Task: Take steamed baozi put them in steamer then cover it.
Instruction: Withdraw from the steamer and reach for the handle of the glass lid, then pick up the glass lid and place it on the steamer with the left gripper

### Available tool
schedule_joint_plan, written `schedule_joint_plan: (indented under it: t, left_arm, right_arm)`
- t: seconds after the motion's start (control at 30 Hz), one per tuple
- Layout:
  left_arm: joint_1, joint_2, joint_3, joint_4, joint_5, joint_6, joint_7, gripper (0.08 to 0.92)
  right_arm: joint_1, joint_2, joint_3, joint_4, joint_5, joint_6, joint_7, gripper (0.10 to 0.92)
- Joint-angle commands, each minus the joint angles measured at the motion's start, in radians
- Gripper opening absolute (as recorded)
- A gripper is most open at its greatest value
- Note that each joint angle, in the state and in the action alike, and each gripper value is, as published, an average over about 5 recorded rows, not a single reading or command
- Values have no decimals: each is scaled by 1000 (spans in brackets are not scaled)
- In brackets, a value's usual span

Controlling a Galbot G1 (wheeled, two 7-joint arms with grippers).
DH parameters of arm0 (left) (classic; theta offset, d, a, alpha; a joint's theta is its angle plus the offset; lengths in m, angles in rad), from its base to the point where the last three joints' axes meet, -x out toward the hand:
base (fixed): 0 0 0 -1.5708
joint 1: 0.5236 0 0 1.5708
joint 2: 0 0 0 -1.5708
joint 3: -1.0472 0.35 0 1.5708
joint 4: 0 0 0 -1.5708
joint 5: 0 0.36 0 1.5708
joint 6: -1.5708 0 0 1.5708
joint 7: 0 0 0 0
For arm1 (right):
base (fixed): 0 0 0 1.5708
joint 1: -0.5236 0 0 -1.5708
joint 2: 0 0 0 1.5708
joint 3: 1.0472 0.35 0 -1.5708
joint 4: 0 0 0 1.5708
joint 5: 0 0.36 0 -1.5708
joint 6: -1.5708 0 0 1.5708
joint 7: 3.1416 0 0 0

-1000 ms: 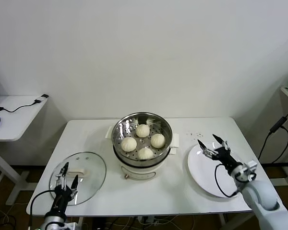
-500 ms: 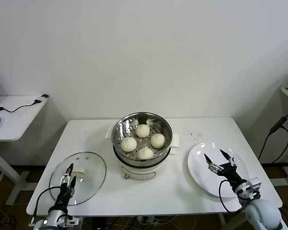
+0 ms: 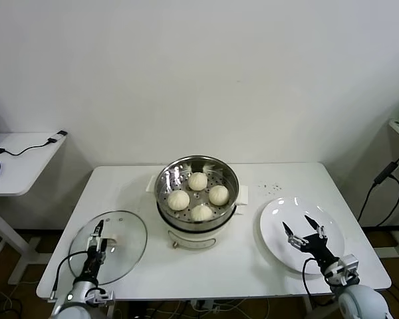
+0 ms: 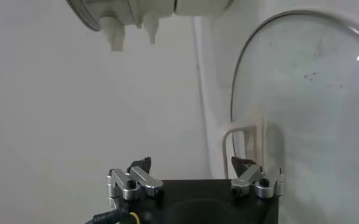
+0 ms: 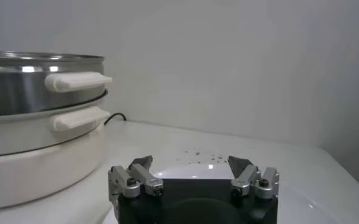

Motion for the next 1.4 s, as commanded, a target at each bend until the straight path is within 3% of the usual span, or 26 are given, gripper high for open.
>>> schedule_joint_plan:
  t: [0.03, 0.33, 0.9, 1.13, 1.4]
  left_arm:
    - [-64, 13, 5, 79, -10, -1, -32, 823]
    - [-83, 30, -1, 91, -45, -34, 4, 797]
    - [-58, 18, 0, 56, -69, -41, 9, 316]
    - [-11, 37, 3, -73, -140, 3, 28, 152]
    - [119, 112, 17, -364, -284, 233, 96, 146]
  right_arm:
    - [-18, 5, 12, 0, -31, 9, -20, 823]
    - [-27, 11, 22, -6, -50, 22, -36, 823]
    - [-21, 25, 30, -33, -77, 43, -54, 823]
    - [-18, 22, 34, -39, -78, 45, -57, 823]
    - [4, 15, 38, -54, -75, 46, -52, 823]
